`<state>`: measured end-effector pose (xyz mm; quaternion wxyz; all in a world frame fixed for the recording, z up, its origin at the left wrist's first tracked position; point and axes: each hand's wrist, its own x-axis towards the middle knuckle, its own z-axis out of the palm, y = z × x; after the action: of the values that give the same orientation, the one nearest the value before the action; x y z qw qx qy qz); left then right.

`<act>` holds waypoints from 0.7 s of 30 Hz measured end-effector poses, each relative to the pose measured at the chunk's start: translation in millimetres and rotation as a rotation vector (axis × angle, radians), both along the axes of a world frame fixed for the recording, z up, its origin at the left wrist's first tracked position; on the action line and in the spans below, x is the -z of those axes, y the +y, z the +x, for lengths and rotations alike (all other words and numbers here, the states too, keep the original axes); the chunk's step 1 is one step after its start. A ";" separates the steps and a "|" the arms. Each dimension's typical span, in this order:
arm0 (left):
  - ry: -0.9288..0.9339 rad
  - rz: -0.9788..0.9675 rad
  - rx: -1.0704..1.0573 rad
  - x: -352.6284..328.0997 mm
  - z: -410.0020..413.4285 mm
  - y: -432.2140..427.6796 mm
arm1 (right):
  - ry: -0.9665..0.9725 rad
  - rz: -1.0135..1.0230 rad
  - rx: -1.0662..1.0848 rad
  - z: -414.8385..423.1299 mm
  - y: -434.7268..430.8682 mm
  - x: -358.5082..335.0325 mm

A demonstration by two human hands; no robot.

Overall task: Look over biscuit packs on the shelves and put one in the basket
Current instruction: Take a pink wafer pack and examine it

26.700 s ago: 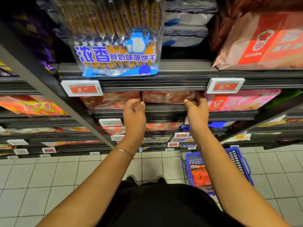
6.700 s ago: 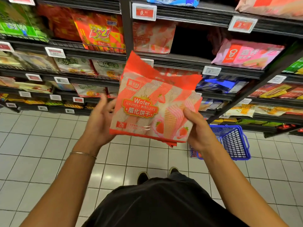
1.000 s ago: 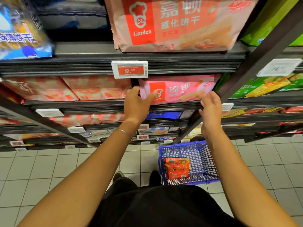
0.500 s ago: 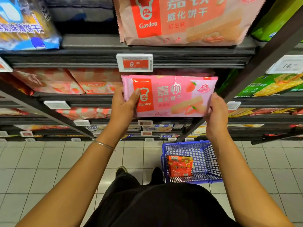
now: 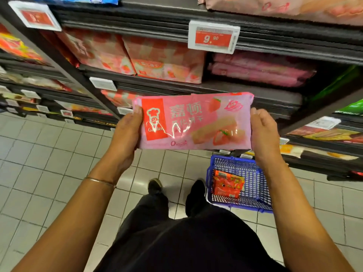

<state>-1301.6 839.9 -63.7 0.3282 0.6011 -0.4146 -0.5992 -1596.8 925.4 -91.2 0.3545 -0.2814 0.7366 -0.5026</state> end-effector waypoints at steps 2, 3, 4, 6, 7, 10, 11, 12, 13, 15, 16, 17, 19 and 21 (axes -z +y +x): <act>-0.015 0.005 -0.021 -3.9 15.7 4.5 | -0.001 0.007 -0.030 9.9 2.0 -1.1; -0.032 -0.006 -0.029 -5.4 23.9 6.1 | 0.009 0.008 -0.035 15.1 3.0 -3.0; -0.063 -0.029 -0.037 -6.6 32.4 7.6 | 0.035 0.004 -0.042 20.3 4.2 -5.6; -0.159 -0.100 -0.055 -9.6 49.4 10.3 | 0.120 0.000 -0.060 32.4 5.8 -13.0; -0.190 -0.135 -0.063 -11.7 58.6 12.1 | 0.158 0.004 -0.065 39.6 6.7 -17.3; -0.135 -0.124 -0.074 -21.7 89.8 16.8 | 0.210 -0.013 -0.068 66.0 10.5 -31.5; -0.100 -0.115 -0.077 -25.2 101.8 18.5 | 0.211 -0.012 -0.068 76.5 13.1 -35.5; -0.069 -0.114 -0.082 -28.2 114.2 20.2 | 0.207 -0.010 -0.069 87.1 16.6 -39.1; -0.044 -0.122 -0.092 -31.5 126.7 21.4 | 0.205 -0.015 -0.071 98.6 19.9 -42.0; -0.004 -0.143 -0.090 -37.7 150.9 25.9 | 0.194 -0.036 -0.081 123.3 26.6 -47.3; 0.020 -0.149 -0.085 -40.4 162.7 28.8 | 0.188 -0.045 -0.082 136.3 30.2 -50.4; 0.057 -0.148 -0.088 -42.6 173.4 31.5 | 0.177 -0.054 -0.080 148.8 33.9 -53.7; 0.133 -0.125 -0.088 -47.1 193.9 36.6 | 0.118 -0.069 -0.056 173.4 41.5 -62.3; 0.203 -0.100 -0.074 -49.6 211.6 41.6 | 0.055 -0.085 -0.029 195.1 49.5 -72.8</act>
<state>-1090.0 881.5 -14.1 0.4200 0.5350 -0.3864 -0.6230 -1401.6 974.9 -18.4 0.3292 -0.3204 0.7198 -0.5204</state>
